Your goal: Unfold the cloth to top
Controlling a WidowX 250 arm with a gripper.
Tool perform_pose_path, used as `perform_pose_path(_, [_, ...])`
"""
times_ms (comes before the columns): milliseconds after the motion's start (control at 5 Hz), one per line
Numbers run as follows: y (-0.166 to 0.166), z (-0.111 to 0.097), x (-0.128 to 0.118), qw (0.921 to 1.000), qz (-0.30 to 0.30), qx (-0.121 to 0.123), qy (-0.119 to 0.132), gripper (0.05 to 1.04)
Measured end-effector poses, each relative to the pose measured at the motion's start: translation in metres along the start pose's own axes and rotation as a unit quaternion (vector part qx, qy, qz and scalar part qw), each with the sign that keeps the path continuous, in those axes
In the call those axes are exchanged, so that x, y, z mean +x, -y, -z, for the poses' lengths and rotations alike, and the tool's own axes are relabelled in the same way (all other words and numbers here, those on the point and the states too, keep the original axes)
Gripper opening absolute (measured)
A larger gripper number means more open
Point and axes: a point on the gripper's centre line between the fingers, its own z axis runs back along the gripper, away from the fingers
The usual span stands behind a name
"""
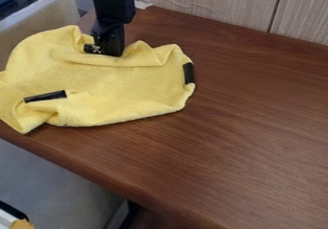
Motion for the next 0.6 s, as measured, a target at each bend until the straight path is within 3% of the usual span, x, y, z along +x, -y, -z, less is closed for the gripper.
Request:
perform_pose_path(200, [-0.002, -0.007, 0.004, 0.9999, -0.006, -0.005, 0.013, 0.054])
perform_pose_path(400, [-0.019, -0.032, 0.005, 0.9992, -0.026, 0.015, 0.025, 0.054])
perform_pose_path(600, [-0.044, -0.067, 0.002, 0.9968, -0.047, 0.054, 0.036, 0.054])
